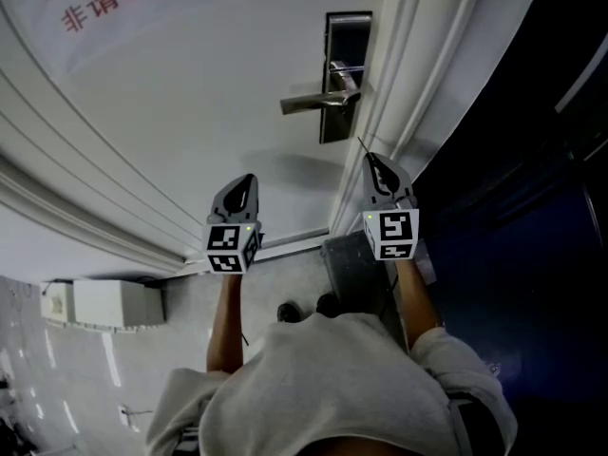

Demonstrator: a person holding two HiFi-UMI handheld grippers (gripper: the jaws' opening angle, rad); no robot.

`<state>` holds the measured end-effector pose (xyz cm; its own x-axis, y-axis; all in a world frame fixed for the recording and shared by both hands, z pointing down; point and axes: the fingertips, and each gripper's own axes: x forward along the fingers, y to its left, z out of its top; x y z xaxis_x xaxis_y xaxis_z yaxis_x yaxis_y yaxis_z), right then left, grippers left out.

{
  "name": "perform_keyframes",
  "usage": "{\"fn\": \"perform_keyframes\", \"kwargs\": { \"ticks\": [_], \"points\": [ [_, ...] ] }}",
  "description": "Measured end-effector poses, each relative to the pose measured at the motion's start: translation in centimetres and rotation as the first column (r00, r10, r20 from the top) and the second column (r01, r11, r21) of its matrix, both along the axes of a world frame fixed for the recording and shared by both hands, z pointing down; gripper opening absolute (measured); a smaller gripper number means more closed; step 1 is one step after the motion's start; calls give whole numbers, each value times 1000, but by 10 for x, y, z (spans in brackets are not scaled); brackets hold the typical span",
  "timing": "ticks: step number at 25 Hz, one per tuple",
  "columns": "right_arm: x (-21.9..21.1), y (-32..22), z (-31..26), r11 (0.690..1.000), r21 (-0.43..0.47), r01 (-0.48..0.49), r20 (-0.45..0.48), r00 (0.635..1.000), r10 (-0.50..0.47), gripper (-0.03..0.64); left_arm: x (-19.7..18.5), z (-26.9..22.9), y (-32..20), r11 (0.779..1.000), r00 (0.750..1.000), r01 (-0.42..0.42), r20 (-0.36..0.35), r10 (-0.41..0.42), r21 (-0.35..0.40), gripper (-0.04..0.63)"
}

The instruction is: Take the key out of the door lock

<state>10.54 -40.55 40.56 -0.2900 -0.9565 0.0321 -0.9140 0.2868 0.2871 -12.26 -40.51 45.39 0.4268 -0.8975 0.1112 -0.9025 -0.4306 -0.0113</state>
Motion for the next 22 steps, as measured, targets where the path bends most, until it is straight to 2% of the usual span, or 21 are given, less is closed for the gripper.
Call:
{"fn": "perform_keyframes", "kwargs": {
  "ticks": [3, 6, 14, 22],
  "points": [
    [6, 5, 12, 1000, -24, 13, 92, 996, -11, 30, -5, 2, 1, 1000, 1000, 14, -4, -14, -4, 17],
    [5, 7, 23, 998, -50, 24, 129, 992, -17, 30, -9, 2, 1, 1000, 1000, 27, -5, -27, -6, 17],
    [-30, -2, 24, 993, -53, 105, 150, 984, -96, 31, -35, 5, 9, 995, 995, 96, -4, -96, -16, 17],
    [-77, -8, 21, 978, -35, 206, 139, 970, -199, 31, -73, 7, 25, 982, 982, 189, -7, -189, -17, 17]
  ]
}}
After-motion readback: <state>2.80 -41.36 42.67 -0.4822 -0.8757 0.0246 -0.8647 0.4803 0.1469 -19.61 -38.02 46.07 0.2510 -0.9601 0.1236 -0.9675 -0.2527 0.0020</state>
